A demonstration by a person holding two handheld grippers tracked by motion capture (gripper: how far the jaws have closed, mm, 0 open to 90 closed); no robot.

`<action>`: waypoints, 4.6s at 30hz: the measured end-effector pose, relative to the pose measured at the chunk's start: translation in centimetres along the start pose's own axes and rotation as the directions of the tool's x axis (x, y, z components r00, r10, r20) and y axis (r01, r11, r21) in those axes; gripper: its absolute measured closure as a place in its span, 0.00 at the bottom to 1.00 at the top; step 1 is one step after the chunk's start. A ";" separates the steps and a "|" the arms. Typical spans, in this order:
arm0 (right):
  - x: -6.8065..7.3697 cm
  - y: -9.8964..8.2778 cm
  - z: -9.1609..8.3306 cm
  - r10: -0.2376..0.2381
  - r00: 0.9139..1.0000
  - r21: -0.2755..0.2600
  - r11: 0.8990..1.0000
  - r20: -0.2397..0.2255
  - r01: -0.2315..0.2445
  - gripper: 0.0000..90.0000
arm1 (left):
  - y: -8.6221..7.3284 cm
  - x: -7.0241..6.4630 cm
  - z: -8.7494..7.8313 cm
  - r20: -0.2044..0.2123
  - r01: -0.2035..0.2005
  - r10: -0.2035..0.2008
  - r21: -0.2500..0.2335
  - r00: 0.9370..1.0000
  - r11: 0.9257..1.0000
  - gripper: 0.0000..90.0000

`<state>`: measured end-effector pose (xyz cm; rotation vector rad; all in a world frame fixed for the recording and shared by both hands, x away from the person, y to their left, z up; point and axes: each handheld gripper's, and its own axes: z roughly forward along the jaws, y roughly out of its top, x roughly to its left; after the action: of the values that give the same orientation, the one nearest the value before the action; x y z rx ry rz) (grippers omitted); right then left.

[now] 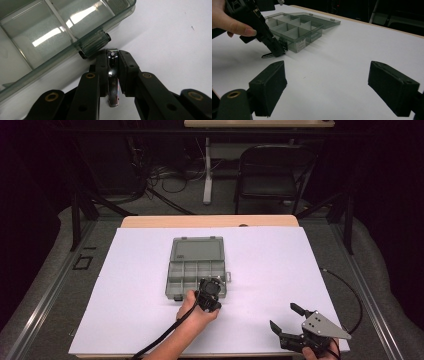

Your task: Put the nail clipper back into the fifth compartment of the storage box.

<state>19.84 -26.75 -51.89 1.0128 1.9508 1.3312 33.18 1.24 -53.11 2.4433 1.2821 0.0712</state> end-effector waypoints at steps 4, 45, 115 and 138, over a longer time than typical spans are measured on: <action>0.0 0.0 0.0 -0.002 1.000 -0.001 1.000 -0.003 0.002 0.16 | 0.0 0.0 0.0 0.008 0.012 -0.012 0.000 1.000 1.000 0.88; 0.0 0.0 -0.1 -0.003 1.000 -0.003 1.000 0.003 0.003 0.16 | -0.6 0.6 -3.7 0.123 0.002 0.007 -0.067 0.992 0.998 0.89; 0.1 0.0 0.1 -0.001 1.000 -0.002 1.000 0.002 0.001 0.16 | -2.3 11.5 -12.3 0.043 0.119 -0.112 -0.276 0.993 0.954 0.89; 0.0 -0.1 0.1 -0.006 1.000 0.000 1.000 0.000 0.006 0.16 | -2.0 12.5 -9.3 -0.034 0.011 -0.020 -0.246 0.999 0.969 0.89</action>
<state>19.85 -26.70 -51.96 1.0063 1.9520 1.3278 36.91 15.14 -46.85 2.2299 1.2271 0.2564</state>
